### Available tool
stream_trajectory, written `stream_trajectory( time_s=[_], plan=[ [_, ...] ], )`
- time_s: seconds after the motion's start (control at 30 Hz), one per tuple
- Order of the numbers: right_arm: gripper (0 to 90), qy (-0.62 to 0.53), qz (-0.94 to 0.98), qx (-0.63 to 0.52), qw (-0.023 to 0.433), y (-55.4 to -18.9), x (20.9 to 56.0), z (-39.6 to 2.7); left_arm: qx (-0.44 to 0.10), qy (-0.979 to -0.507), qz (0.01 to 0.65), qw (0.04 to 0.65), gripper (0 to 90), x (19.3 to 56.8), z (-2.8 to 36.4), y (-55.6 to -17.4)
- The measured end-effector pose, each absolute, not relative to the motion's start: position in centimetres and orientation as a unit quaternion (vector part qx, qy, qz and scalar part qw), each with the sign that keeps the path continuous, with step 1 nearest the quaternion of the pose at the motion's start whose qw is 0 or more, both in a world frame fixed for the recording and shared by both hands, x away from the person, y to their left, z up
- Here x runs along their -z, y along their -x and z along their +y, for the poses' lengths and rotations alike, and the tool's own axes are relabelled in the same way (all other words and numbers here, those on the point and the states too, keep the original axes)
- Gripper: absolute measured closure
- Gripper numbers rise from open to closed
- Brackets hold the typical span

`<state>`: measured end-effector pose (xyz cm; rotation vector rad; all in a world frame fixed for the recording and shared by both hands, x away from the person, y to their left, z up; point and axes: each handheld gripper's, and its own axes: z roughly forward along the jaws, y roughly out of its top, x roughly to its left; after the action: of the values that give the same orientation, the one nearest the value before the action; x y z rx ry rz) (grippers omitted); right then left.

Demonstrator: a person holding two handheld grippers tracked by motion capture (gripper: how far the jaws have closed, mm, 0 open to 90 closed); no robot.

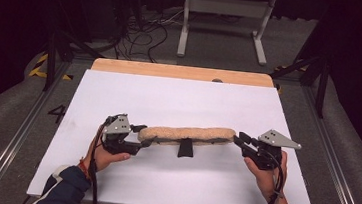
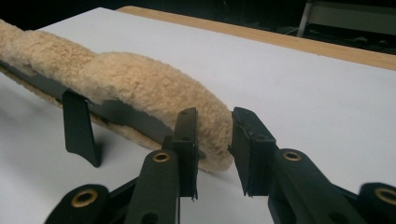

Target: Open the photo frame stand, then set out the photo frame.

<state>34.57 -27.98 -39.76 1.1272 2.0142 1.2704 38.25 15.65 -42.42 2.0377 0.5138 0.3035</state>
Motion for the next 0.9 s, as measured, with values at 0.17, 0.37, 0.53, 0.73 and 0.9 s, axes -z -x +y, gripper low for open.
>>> stream_trajectory(
  time_s=[0.17, 0.37, 0.53, 0.73, 0.9],
  plan=[
    [73.6, -0.416, 0.737, -0.47, 0.249, -34.9, 39.8, -27.8, -0.123, -0.838, 0.213, 0.487, 46.1, 42.4, 15.6, -38.2],
    [74.8, -0.415, 0.737, -0.472, 0.25, -34.9, 39.7, -27.7, -0.126, -0.839, 0.212, 0.484, 46.7, 42.4, 15.6, -38.1],
    [75.1, -0.414, 0.738, -0.471, 0.248, -35.1, 39.7, -27.7, -0.13, -0.839, 0.213, 0.483, 49.8, 42.4, 15.6, -38.1],
    [77.1, -0.416, 0.737, -0.472, 0.246, -35.3, 39.7, -27.6, -0.134, -0.841, 0.211, 0.48, 53.7, 42.4, 15.6, -37.9],
    [76.8, -0.416, 0.742, -0.469, 0.235, -35.7, 39.7, -27.8, -0.14, -0.845, 0.205, 0.475, 55.1, 42.3, 15.5, -37.7]
  ],
)
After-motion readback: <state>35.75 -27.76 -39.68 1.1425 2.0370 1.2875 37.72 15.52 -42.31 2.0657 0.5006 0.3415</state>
